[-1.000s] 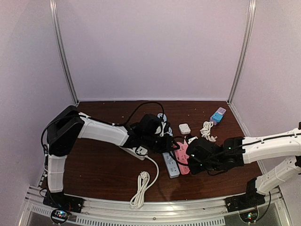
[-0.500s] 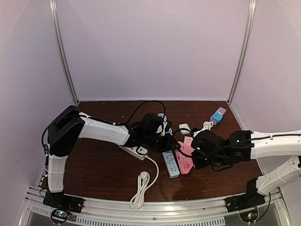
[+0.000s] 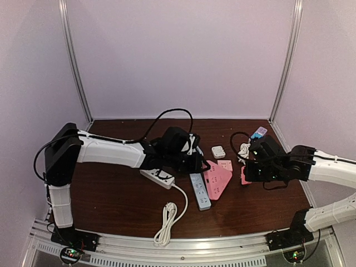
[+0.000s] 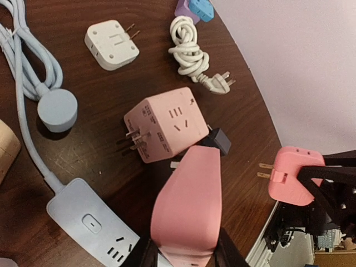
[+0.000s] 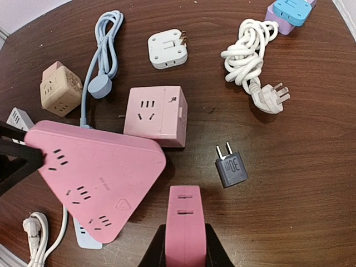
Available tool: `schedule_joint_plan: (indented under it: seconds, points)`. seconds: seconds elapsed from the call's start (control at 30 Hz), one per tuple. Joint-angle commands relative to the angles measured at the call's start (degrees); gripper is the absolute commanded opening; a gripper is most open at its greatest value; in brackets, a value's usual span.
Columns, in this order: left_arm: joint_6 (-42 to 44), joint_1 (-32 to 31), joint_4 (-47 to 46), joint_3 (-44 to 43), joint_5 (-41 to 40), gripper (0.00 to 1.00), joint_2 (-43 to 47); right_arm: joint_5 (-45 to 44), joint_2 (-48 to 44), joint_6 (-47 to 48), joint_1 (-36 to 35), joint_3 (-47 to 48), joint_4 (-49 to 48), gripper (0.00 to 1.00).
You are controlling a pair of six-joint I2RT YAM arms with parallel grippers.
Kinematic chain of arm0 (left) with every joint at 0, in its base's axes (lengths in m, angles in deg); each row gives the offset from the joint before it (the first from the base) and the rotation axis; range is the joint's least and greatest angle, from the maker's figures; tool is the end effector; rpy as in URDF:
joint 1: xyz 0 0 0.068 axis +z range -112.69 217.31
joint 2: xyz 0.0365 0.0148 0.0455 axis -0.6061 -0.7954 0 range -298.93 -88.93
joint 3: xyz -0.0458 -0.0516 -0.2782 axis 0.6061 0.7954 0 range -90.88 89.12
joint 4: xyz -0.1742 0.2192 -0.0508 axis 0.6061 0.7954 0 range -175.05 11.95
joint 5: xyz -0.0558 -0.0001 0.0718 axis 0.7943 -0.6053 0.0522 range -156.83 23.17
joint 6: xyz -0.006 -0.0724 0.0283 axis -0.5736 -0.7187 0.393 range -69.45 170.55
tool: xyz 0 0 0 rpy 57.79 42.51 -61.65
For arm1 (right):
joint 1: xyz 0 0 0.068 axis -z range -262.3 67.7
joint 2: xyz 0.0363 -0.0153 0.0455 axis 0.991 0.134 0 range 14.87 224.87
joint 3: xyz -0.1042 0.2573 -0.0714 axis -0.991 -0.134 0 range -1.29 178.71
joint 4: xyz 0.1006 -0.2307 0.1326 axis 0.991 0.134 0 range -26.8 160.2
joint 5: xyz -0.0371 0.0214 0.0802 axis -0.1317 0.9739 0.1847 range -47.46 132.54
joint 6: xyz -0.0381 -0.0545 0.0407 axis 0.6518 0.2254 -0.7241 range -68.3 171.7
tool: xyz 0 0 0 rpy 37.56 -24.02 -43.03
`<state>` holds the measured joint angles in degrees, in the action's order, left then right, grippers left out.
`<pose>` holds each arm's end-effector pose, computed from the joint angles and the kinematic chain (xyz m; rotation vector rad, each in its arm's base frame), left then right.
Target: Pull the plug off the socket
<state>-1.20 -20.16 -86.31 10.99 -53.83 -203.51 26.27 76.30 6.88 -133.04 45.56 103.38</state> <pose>0.2572 -0.4311 0.1746 0.2709 2.4782 -1.2159 0.1679 0.1758 0.2355 -0.0158 2.5054 0.3482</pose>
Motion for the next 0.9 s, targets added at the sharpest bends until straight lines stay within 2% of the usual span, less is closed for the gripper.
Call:
schedule_joint_plan:
  seconds: [0.0,0.17,0.3,0.5,0.63,0.73,0.87]
  points:
    - [4.4,0.1,0.7,-0.4,-3.7,0.00,7.5,3.8,-2.6,-0.5,3.7,-3.0,-4.6,0.01]
    - [6.9,0.3,5.5,1.3,-8.1,0.00,13.7,8.3,-2.4,0.0,5.3,-5.9,-9.6,0.01]
    - [9.8,2.0,12.7,4.0,-16.4,0.00,19.1,11.4,-0.5,-0.6,5.4,-8.3,-14.5,0.02]
    - [13.6,8.8,22.7,11.2,-28.3,0.00,28.7,17.5,2.1,-2.7,5.4,-12.6,-24.5,0.02]
    - [15.8,13.2,31.1,13.7,-39.3,0.00,34.2,20.5,4.4,-4.0,5.4,-15.5,-30.8,0.02]
    - [16.4,16.0,36.9,14.0,-46.4,0.00,35.0,22.3,5.9,-4.7,5.5,-17.0,-34.6,0.02]
    - [17.4,19.1,41.2,13.9,-51.1,0.00,34.0,23.3,8.0,-5.3,5.6,-18.1,-37.1,0.03]
